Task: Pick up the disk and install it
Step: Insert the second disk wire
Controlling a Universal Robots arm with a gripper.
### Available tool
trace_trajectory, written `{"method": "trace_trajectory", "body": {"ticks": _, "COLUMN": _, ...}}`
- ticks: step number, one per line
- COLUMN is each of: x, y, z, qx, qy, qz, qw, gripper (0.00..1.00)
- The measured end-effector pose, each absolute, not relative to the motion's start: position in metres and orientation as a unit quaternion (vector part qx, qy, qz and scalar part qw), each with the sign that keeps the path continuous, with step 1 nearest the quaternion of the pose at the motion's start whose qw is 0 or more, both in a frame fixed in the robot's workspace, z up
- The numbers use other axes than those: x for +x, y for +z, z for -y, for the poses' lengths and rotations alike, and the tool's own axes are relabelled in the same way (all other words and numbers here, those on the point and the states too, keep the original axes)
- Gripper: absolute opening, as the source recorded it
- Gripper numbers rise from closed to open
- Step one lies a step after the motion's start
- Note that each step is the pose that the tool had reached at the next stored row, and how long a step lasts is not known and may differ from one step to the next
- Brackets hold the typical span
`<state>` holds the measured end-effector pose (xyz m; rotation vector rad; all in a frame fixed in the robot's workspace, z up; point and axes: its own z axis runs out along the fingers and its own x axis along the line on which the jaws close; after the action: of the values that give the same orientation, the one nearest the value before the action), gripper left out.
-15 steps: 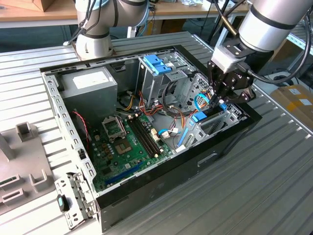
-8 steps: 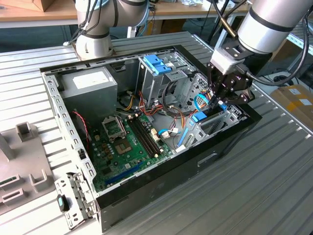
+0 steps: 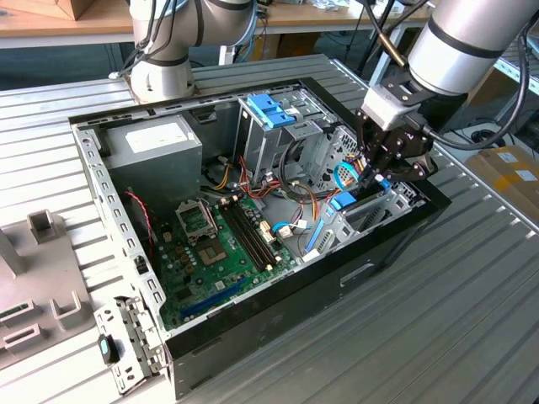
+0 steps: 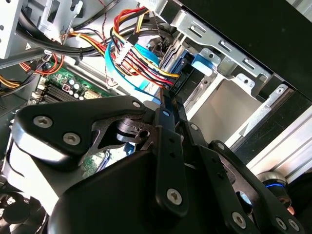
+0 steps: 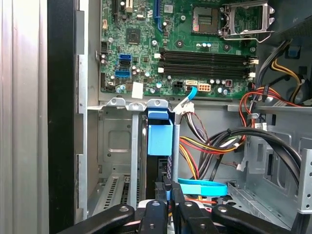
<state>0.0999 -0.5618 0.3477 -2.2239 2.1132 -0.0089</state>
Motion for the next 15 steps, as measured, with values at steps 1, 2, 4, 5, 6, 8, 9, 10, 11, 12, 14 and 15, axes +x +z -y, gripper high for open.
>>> {"method": "trace_trajectory", "body": {"ticks": 1, "x": 0.1, "y": 0.3476, "z": 0.5618, "qx": -0.724, "qy": -0.003, "qz": -0.688, "qw": 0.037, "gripper": 0.16}}
{"method": "trace_trajectory", "body": {"ticks": 2, "x": 0.1, "y": 0.3473, "z": 0.5618, "qx": -0.724, "qy": -0.003, "qz": -0.688, "qw": 0.037, "gripper": 0.16}}
{"method": "trace_trajectory", "body": {"ticks": 4, "x": 0.1001, "y": 0.3467, "z": 0.5618, "qx": -0.724, "qy": -0.003, "qz": -0.688, "qw": 0.037, "gripper": 0.16}}
{"method": "trace_trajectory", "body": {"ticks": 5, "x": 0.1001, "y": 0.3457, "z": 0.5618, "qx": -0.724, "qy": -0.003, "qz": -0.688, "qw": 0.037, "gripper": 0.16}}
{"method": "trace_trajectory", "body": {"ticks": 6, "x": 0.1001, "y": 0.3453, "z": 0.5618, "qx": -0.724, "qy": -0.003, "qz": -0.688, "qw": 0.037, "gripper": 0.16}}
{"method": "trace_trajectory", "body": {"ticks": 8, "x": 0.1001, "y": 0.3445, "z": 0.5618, "qx": -0.724, "qy": -0.003, "qz": -0.688, "qw": 0.037, "gripper": 0.16}}
{"method": "trace_trajectory", "body": {"ticks": 9, "x": 0.1001, "y": 0.344, "z": 0.5618, "qx": -0.724, "qy": -0.003, "qz": -0.688, "qw": 0.037, "gripper": 0.16}}
{"method": "trace_trajectory", "body": {"ticks": 10, "x": 0.1001, "y": 0.3432, "z": 0.5618, "qx": -0.724, "qy": -0.003, "qz": -0.688, "qw": 0.037, "gripper": 0.16}}
{"method": "trace_trajectory", "body": {"ticks": 11, "x": 0.1001, "y": 0.3422, "z": 0.5618, "qx": -0.724, "qy": -0.003, "qz": -0.688, "qw": 0.037, "gripper": 0.16}}
{"method": "trace_trajectory", "body": {"ticks": 12, "x": 0.1001, "y": 0.3414, "z": 0.5618, "qx": -0.725, "qy": -0.003, "qz": -0.688, "qw": 0.037, "gripper": 0.16}}
{"method": "trace_trajectory", "body": {"ticks": 14, "x": 0.1001, "y": 0.3402, "z": 0.5618, "qx": -0.724, "qy": -0.003, "qz": -0.688, "qw": 0.037, "gripper": 0.16}}
{"method": "trace_trajectory", "body": {"ticks": 15, "x": 0.1001, "y": 0.3399, "z": 0.5618, "qx": -0.724, "qy": -0.003, "qz": -0.688, "qw": 0.037, "gripper": 0.16}}
